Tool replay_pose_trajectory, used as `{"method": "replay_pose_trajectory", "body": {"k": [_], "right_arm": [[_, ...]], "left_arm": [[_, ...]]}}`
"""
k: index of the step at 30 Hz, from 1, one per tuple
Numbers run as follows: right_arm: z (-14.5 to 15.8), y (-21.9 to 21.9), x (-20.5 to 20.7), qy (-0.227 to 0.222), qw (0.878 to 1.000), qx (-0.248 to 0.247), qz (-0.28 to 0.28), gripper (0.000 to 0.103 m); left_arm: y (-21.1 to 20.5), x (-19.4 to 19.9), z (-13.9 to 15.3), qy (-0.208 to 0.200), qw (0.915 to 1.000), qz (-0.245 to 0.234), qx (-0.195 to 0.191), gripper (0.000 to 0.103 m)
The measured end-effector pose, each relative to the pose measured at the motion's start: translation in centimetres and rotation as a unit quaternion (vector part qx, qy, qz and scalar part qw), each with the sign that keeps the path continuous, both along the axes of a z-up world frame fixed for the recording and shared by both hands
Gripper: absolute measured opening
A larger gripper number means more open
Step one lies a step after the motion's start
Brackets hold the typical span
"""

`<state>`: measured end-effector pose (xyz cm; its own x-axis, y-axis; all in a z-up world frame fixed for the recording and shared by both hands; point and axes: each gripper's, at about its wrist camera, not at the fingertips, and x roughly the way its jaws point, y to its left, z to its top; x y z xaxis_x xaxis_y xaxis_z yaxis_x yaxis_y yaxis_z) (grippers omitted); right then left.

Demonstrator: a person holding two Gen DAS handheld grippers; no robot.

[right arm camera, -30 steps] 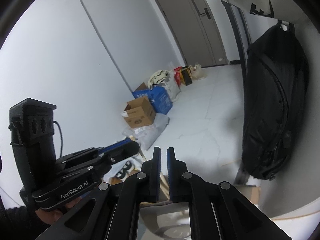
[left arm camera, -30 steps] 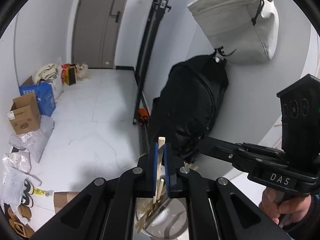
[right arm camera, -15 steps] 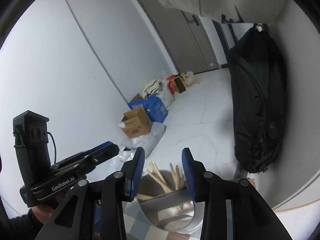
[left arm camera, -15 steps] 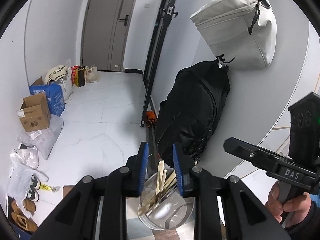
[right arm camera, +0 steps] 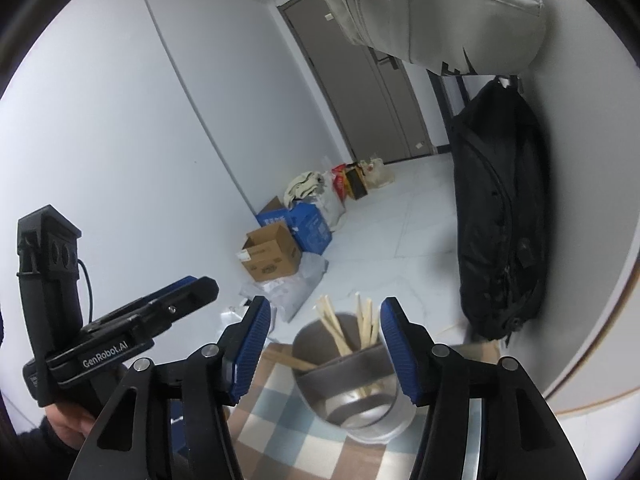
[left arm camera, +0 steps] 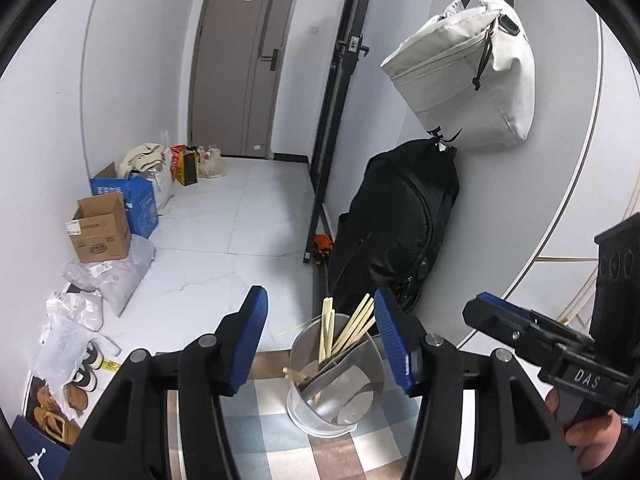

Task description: Organize utensils

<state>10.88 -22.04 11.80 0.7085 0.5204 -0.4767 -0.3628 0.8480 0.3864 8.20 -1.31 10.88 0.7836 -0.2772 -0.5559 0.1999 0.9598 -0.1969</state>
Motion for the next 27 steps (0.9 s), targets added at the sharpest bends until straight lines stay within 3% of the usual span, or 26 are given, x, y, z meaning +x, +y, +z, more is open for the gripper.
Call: {"method": "replay_pose_trajectory", "body": {"k": [2, 9, 11, 18, 23, 27], "right_arm": [[0.1, 0.1, -0.9, -0.006, 1.000, -0.001, 0.002, 0.059], [0.8, 0.4, -4.9, -0.045, 0.999, -0.007, 0.011, 0.074], [0.9, 0.5, -5.9, -0.054, 0.998, -0.007, 0.013, 0.076], [1.0, 0.5, -9.9, -0.087, 0.996, -0.003, 0.010, 0.088], [0.8, 0.0, -12.1, -0.105, 0.994, -0.003, -0.004, 0.099], [0.1, -0.5, -13.4, -0.118, 0.993, -0.004, -0.012, 0.103]], "left_arm": [[0.1, -0.9, 0.1, -0.007, 0.9999, 0.010, 0.001, 0.066], [0.0, -3.9, 0.7, -0.042, 0.9987, 0.022, 0.016, 0.070], [0.2, -4.5, 0.9, -0.049, 0.9982, 0.030, 0.015, 0.081], [0.7, -7.5, 1.2, -0.081, 0.9953, 0.049, 0.023, 0.083], [0.6, -9.7, 0.8, -0.101, 0.9927, 0.057, 0.033, 0.094], [0.7, -11.2, -0.4, -0.108, 0.9915, 0.062, 0.038, 0.096]]}}
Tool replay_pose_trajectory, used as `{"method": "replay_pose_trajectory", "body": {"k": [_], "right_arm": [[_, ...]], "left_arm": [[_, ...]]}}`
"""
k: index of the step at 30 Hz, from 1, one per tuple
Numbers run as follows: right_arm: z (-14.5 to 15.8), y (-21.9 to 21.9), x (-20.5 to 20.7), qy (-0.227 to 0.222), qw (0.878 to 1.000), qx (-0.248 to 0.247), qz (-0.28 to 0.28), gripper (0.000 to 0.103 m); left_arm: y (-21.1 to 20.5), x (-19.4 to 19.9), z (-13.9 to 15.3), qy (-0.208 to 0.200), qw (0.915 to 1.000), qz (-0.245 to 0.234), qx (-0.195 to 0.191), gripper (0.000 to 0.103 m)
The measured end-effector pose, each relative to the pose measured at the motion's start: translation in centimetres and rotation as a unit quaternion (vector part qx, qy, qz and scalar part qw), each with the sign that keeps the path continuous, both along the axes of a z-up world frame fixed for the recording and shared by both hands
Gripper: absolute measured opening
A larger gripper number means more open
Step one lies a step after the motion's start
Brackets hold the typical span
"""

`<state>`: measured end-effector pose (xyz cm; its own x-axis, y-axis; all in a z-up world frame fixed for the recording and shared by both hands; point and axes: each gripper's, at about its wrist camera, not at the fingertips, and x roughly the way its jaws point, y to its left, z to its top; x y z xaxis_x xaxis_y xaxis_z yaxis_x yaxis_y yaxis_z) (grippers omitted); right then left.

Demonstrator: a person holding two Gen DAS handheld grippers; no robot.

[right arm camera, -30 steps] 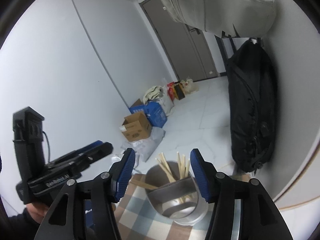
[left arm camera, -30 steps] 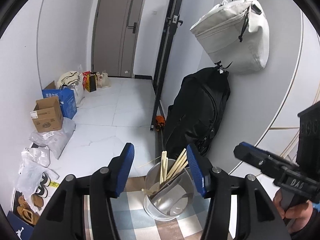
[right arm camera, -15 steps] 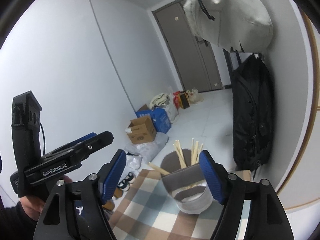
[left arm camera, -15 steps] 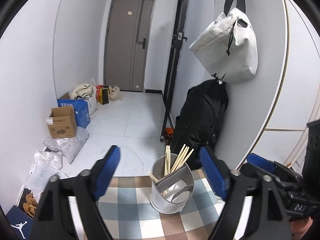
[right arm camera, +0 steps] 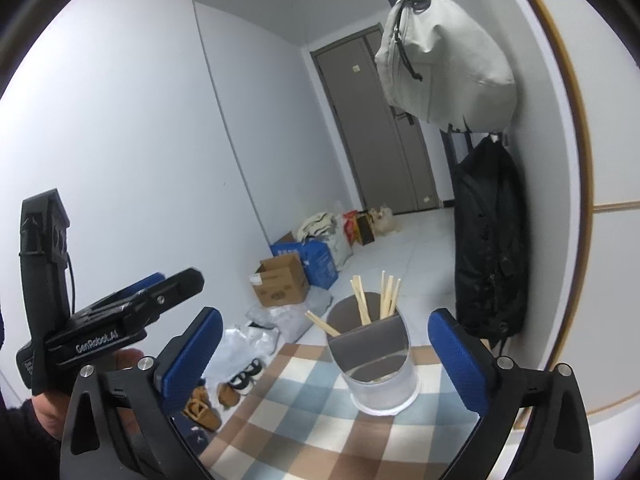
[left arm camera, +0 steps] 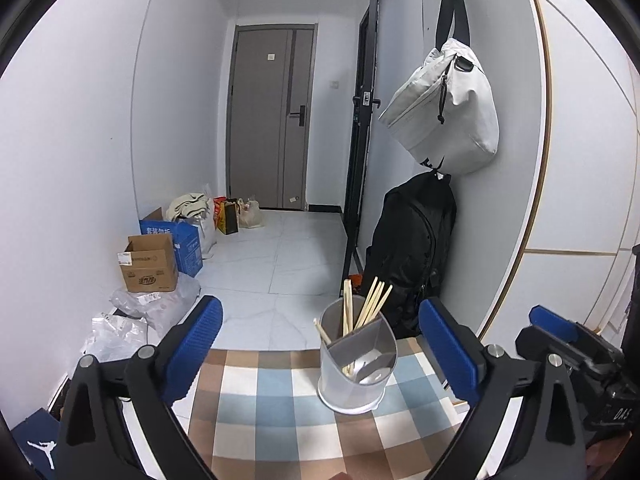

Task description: Organize utensils

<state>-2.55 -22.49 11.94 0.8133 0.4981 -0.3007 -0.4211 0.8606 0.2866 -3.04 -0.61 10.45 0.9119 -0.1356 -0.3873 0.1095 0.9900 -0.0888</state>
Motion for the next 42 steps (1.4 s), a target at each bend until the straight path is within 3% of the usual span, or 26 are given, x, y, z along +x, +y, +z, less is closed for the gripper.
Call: {"method": "replay_pose_trajectory", "body": {"k": [10, 20, 36, 42], "right_arm": [[-3.4, 0.2, -2.4, -0.019, 1.000, -0.017, -0.012, 0.103], [-6.5, 0.2, -3.5, -0.039, 0.998, -0.040, -0.017, 0.103], [-8.7, 0.6, -1.5, -0.013, 0.999, -0.040, -0.020, 0.103], [-8.7, 0.6, -1.3, -0.010, 0.999, -0.034, -0.020, 0.103]], "left_arm": [[0.5, -2.6, -3.5, -0.013, 0.9997, 0.019, 0.011, 0.097], [0.7, -1.7, -7.1, -0.010, 0.9983, 0.057, 0.003, 0.097], [0.8, -0.2, -9.2, 0.015, 0.9976, 0.063, 0.024, 0.097], [1.2, 0.2, -9.3, 0.026, 0.9975, 0.065, 0.008, 0.097]]}}
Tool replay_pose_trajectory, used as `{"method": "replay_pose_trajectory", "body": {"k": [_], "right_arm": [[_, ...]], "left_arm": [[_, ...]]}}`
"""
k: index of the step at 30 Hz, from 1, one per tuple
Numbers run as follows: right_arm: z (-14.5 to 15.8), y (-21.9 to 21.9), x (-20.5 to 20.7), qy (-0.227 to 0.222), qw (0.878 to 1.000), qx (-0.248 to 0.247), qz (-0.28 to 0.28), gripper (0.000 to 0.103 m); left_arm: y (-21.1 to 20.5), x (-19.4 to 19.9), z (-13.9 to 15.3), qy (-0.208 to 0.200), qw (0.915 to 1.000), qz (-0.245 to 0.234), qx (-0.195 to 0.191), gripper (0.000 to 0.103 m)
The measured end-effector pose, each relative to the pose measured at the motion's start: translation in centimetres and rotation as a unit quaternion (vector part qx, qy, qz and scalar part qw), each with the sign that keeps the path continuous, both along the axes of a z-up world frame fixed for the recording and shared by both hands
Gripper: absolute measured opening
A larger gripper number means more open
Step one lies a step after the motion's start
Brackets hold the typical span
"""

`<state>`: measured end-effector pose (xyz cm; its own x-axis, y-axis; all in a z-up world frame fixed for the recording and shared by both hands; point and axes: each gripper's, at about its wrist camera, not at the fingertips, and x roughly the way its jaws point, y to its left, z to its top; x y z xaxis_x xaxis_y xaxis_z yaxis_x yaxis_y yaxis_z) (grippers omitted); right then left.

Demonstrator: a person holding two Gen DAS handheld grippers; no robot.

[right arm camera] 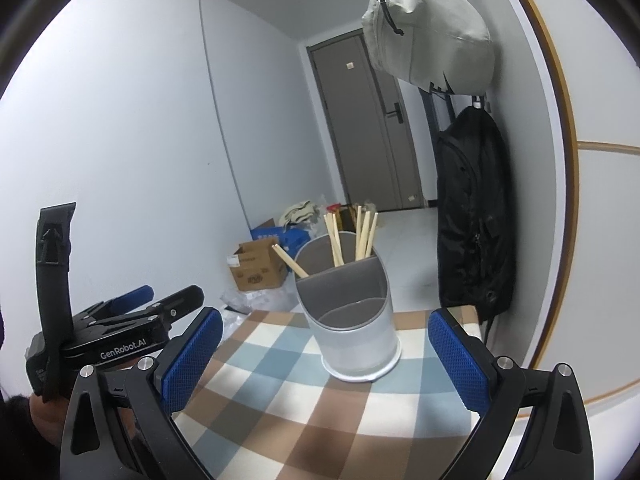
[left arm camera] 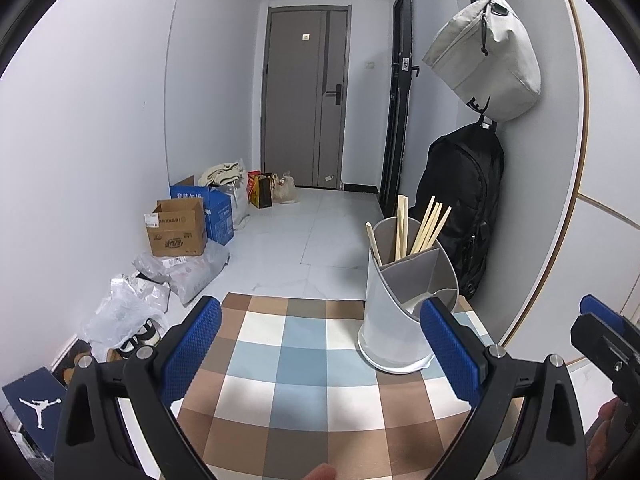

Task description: Organize utensils

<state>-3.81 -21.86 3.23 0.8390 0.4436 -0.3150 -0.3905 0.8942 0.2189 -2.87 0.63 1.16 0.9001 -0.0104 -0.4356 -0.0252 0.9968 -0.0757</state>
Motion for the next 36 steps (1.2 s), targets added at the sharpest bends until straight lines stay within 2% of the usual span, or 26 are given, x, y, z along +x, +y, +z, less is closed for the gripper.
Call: {"method": "replay_pose_trajectory", "body": {"k": [36], "right_arm": [[-0.13, 0.02, -0.21, 0.007, 1.000, -0.003, 0.000, 0.103]], "left_arm": [[-0.46, -0.13, -0.41, 0.002, 1.0000, -0.004, 0.005, 0.097]]}}
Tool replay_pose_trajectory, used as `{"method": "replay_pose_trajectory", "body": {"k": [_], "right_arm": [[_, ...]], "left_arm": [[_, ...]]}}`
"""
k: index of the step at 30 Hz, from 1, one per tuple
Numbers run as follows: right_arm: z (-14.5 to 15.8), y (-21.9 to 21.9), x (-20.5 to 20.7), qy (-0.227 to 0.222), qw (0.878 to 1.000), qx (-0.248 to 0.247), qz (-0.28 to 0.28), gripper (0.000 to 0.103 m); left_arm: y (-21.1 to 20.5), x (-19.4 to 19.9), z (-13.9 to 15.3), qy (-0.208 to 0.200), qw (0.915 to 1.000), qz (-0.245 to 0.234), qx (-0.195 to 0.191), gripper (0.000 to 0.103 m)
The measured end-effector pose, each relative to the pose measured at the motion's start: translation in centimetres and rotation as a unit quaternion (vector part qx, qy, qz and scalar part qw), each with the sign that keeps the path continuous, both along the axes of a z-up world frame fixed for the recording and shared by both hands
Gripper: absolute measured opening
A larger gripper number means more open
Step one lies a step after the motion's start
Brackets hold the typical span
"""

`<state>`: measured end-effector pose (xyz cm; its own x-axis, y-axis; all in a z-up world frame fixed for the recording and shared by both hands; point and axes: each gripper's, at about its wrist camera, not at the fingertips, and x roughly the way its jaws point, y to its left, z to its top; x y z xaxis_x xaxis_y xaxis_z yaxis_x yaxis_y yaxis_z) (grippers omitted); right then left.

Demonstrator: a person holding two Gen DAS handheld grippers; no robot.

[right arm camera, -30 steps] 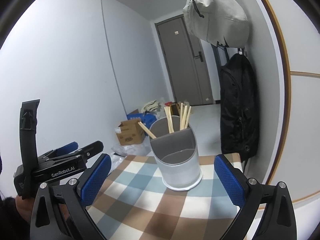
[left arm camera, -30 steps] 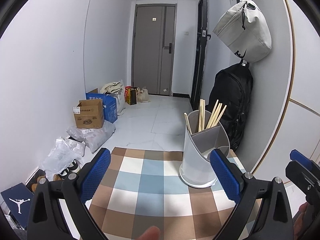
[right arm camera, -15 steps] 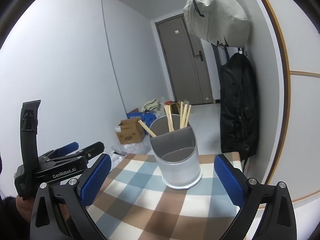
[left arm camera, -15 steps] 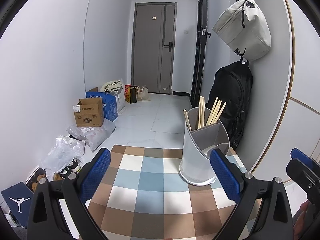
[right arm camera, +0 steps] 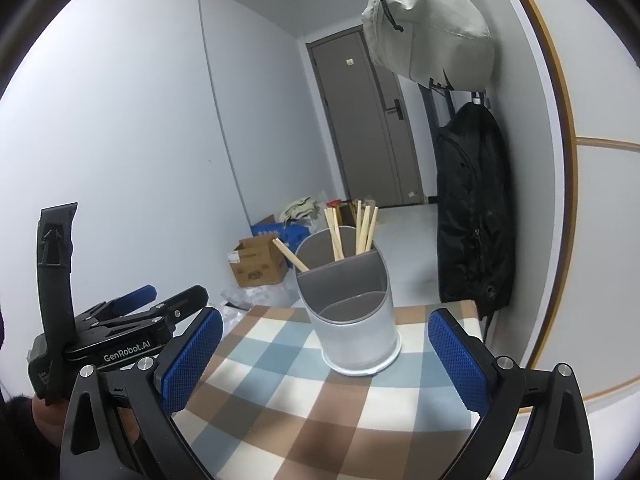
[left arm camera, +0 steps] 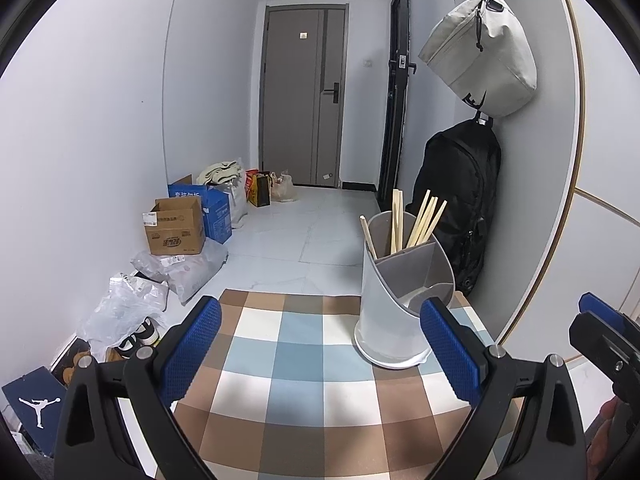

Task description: Organize utensils

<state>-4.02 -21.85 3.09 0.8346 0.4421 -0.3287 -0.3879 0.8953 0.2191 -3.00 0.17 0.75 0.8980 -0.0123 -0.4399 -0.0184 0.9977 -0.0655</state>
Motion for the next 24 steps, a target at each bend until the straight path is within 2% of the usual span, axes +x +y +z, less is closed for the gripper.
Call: {"method": "replay_pose_trajectory", "body": {"k": [24], "right_arm": [[-0.25, 0.02, 0.11, 0.004, 1.000, -0.006, 0.005, 0.103]], "left_arm": [[0.13, 0.10, -0.19, 0.007, 0.9999, 0.005, -0.011, 0.097]]}}
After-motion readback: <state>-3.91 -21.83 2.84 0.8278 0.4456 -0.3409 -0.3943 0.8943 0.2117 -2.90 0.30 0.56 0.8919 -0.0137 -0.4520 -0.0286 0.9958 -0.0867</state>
